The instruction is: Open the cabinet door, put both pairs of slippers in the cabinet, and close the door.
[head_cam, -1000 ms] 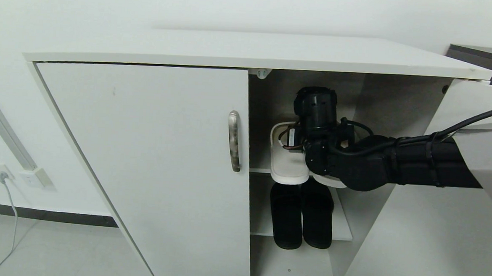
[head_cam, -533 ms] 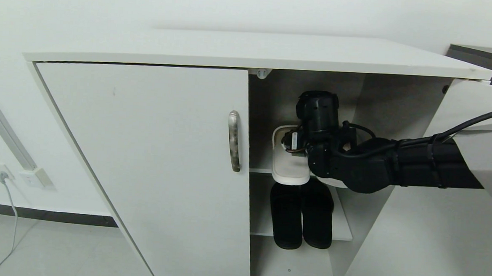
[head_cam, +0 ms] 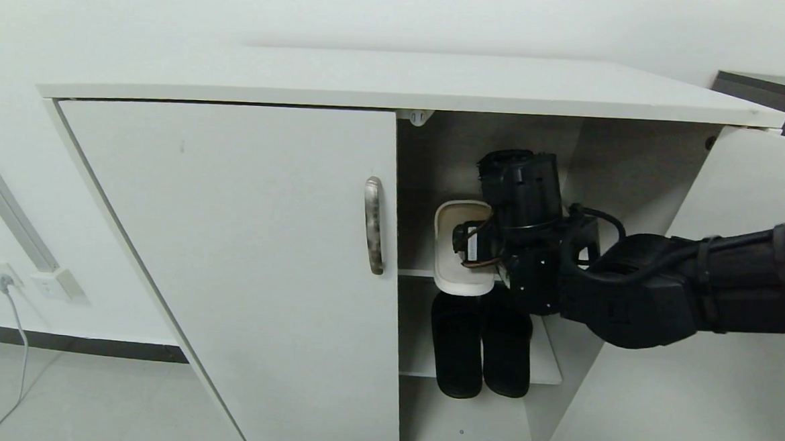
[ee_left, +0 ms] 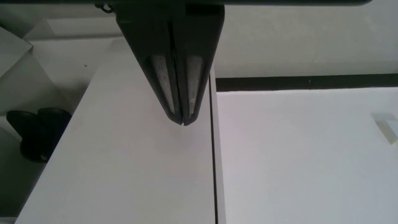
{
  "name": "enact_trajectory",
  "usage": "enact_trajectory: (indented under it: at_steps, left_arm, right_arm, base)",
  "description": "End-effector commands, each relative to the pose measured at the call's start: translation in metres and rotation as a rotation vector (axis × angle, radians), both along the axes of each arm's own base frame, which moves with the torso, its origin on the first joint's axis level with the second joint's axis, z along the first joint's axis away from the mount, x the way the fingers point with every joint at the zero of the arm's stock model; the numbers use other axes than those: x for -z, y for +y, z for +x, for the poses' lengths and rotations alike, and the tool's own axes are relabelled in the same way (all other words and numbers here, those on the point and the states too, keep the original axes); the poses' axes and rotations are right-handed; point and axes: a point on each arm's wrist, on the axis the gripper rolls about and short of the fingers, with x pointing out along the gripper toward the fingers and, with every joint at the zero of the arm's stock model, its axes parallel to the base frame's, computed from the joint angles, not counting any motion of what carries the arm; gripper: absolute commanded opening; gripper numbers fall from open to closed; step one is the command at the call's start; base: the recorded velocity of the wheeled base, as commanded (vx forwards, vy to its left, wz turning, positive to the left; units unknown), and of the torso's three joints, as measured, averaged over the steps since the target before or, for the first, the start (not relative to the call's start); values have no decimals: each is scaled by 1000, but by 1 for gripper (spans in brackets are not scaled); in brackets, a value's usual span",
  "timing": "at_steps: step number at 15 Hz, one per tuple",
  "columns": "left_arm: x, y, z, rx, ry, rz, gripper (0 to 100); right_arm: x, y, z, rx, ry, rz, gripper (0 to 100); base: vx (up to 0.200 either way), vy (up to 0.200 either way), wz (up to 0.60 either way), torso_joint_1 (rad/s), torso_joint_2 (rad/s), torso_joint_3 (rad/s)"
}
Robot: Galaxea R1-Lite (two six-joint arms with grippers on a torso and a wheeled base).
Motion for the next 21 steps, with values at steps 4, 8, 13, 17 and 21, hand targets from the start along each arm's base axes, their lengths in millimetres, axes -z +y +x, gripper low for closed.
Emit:
enact_trajectory:
  at_steps: [4, 8, 13, 17, 21]
  left_arm:
    - [0, 0, 0, -1, 1, 0, 0]
    - [0, 0, 0, -1, 1, 0, 0]
    - [0, 0, 0, -1, 1, 0, 0]
    - [0, 0, 0, -1, 1, 0, 0]
    - [0, 0, 0, -1, 1, 0, 0]
  right_arm:
    - [-21, -24, -71, -142, -21, 65, 100]
    - [-9, -41, -105, -313, 8, 90, 100]
    - [7, -44, -119, -408, 26, 85, 0]
    - [15, -40, -121, -415, 46, 65, 0]
    - [19, -38, -119, -411, 57, 64, 0]
  base:
    - [0, 0, 0, 0, 0, 0]
    - [0, 0, 0, 0, 0, 0]
    - [0, 0, 0, 0, 0, 0]
    - [0, 0, 0, 0, 0, 0]
    - [0, 0, 0, 0, 0, 0]
